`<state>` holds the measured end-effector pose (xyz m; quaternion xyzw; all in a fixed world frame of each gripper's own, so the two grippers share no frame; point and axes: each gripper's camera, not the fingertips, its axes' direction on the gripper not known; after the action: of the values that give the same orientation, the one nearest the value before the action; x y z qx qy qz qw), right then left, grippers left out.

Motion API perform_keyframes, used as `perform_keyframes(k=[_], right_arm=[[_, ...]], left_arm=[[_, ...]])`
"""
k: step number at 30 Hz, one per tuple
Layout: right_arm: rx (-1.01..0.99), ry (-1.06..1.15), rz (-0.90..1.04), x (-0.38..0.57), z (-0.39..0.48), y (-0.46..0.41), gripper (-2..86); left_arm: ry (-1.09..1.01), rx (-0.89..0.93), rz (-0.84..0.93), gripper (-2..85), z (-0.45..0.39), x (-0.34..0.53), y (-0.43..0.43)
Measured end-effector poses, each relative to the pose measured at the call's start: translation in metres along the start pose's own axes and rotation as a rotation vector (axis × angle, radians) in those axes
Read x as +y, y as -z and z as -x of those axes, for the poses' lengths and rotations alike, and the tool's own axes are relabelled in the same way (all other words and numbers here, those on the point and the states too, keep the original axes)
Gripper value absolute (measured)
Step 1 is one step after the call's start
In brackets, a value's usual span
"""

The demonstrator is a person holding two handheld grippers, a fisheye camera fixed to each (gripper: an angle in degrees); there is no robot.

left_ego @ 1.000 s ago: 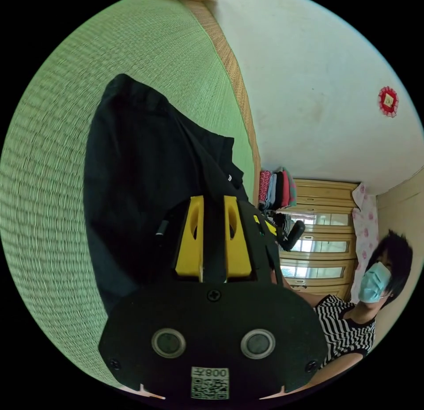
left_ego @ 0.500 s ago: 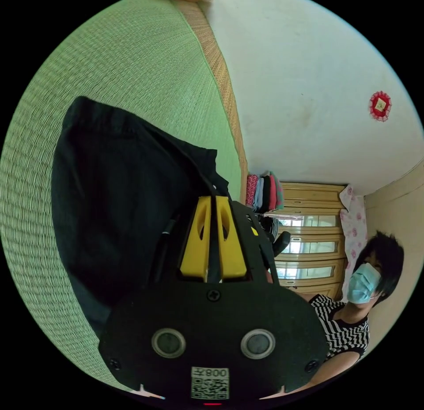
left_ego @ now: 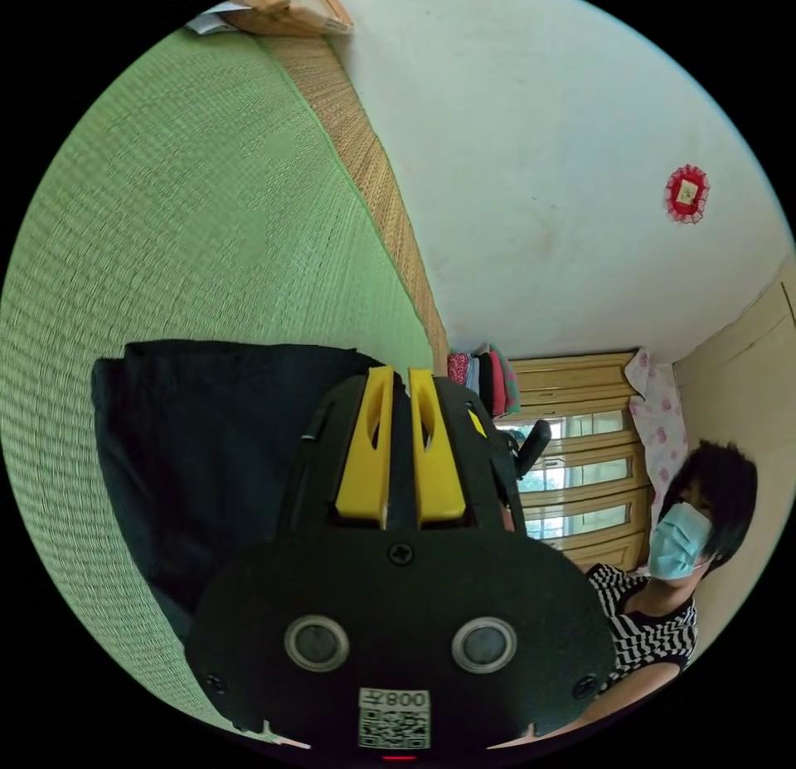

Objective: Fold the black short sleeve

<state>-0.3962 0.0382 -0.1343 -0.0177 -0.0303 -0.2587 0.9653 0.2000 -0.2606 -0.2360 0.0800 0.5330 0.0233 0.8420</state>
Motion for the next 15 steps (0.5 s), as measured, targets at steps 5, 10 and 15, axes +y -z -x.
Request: perform_keyframes(k=[5, 10, 15], right_arm=[[-0.144, -0.019, 0.022, 0.030, 0.004, -0.026, 2.1], [-0.150, -0.019, 0.165, 0.050, 0.008, -0.086, 1.1], [-0.260, -0.082, 0.146, 0.079, -0.020, -0.092, 0.8]], left_arm=[[0.005, -0.064, -0.015, 2.8, 0.024, 0.019, 0.001], [0.015, -0.305, -0.015, 2.4, 0.050, 0.021, 0.001], [0.025, -0.197, -0.077, 2.3, 0.071, 0.033, 0.013]])
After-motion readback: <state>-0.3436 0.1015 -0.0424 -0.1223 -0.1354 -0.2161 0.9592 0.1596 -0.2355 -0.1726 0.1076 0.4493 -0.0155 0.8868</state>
